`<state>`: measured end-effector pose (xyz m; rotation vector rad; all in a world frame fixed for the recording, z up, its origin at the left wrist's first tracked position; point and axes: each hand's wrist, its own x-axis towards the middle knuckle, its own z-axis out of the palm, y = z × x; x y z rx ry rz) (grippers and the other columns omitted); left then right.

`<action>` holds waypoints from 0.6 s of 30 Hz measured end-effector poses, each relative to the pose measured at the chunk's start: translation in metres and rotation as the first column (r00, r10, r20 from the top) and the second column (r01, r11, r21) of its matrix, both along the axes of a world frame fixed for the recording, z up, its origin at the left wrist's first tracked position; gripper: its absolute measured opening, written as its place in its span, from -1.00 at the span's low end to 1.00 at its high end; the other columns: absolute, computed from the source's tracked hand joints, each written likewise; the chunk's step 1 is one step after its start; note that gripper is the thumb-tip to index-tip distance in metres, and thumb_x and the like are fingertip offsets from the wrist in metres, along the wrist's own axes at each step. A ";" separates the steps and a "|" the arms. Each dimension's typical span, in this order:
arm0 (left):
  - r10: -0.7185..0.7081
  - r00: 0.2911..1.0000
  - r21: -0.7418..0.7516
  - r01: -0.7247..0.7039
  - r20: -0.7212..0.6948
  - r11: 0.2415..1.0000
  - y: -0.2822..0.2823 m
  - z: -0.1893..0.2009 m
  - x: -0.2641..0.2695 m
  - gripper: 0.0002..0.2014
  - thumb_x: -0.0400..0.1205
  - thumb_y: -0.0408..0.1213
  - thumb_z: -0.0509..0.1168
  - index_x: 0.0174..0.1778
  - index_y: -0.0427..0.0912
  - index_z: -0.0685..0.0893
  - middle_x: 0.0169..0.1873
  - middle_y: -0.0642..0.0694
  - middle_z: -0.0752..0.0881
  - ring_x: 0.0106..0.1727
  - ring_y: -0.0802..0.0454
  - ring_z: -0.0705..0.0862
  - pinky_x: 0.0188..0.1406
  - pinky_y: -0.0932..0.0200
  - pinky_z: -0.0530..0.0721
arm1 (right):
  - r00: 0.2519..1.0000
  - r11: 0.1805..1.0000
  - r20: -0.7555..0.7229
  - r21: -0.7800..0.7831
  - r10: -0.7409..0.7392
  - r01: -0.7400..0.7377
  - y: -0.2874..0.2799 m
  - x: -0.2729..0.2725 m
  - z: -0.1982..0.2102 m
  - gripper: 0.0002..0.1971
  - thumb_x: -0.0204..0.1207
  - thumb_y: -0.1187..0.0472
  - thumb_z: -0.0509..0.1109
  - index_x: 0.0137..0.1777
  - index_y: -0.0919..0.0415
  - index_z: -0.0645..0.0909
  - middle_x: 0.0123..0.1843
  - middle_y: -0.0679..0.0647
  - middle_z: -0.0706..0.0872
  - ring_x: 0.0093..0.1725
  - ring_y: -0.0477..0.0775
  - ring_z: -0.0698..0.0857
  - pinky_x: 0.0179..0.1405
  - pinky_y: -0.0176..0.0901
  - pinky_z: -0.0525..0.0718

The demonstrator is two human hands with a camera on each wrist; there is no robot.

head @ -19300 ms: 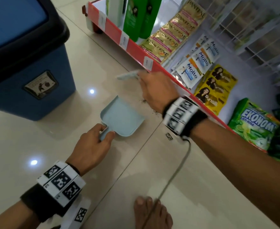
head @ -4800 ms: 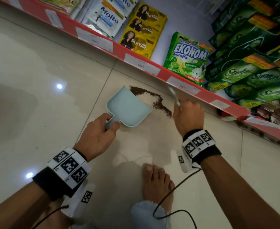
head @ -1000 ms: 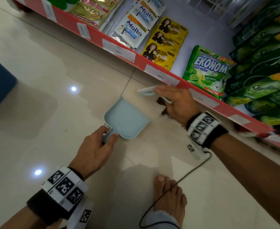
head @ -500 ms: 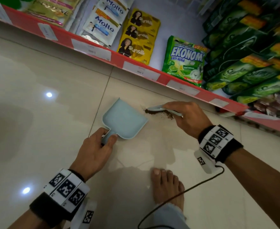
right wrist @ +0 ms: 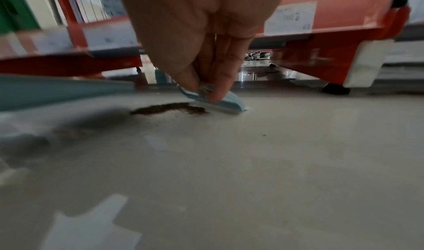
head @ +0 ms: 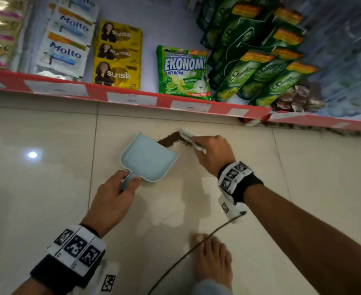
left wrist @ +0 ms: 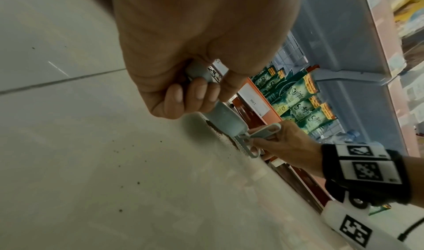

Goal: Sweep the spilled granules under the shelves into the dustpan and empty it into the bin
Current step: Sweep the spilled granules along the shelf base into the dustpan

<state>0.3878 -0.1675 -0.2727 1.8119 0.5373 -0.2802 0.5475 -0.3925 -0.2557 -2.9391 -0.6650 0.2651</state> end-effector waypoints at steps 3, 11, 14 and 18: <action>0.024 1.000 0.004 -0.024 -0.003 1.000 -0.001 0.000 0.001 -0.82 0.69 -0.06 0.24 -0.06 -0.09 0.61 -0.42 -0.02 0.61 -0.36 -0.01 0.56 -0.30 0.09 0.47 | 0.992 0.978 0.123 0.206 -0.006 -0.020 -0.001 -0.011 0.002 -0.71 0.52 0.24 0.41 0.22 0.05 0.76 -0.06 0.21 0.85 -0.15 0.32 0.77 -0.24 0.04 0.75; 0.141 0.990 0.060 -0.139 -0.018 0.988 -0.003 0.004 -0.008 -0.79 0.69 -0.04 0.24 0.00 -0.11 0.63 -0.42 -0.03 0.62 -0.33 -0.02 0.60 -0.24 0.07 0.54 | 0.948 0.977 0.242 0.003 -0.206 0.211 -0.008 0.039 -0.005 -0.65 0.56 0.20 0.35 0.33 -0.05 0.66 -0.03 0.25 0.81 -0.05 0.41 0.74 -0.13 0.12 0.68; 0.174 0.984 0.110 -0.170 -0.025 0.979 -0.004 0.004 -0.016 -0.80 0.69 -0.04 0.25 -0.09 -0.09 0.61 -0.48 -0.02 0.61 -0.42 0.03 0.54 -0.34 0.11 0.49 | 0.989 0.996 0.151 0.090 -0.013 0.000 0.009 0.030 -0.016 -0.54 0.58 0.35 0.31 0.44 -0.03 0.62 -0.10 0.24 0.83 -0.25 0.33 0.75 -0.22 0.01 0.72; 0.224 0.974 0.148 -0.215 -0.044 0.965 -0.006 0.008 -0.028 -0.81 0.69 -0.05 0.26 -0.12 -0.08 0.61 -0.51 -0.06 0.62 -0.47 0.02 0.54 -0.41 0.11 0.50 | 0.967 0.943 0.192 0.253 0.169 -0.216 0.017 0.005 -0.017 -0.64 0.52 0.42 0.40 0.27 0.12 0.73 -0.22 0.14 0.84 -0.47 0.19 0.68 -0.41 -0.22 0.59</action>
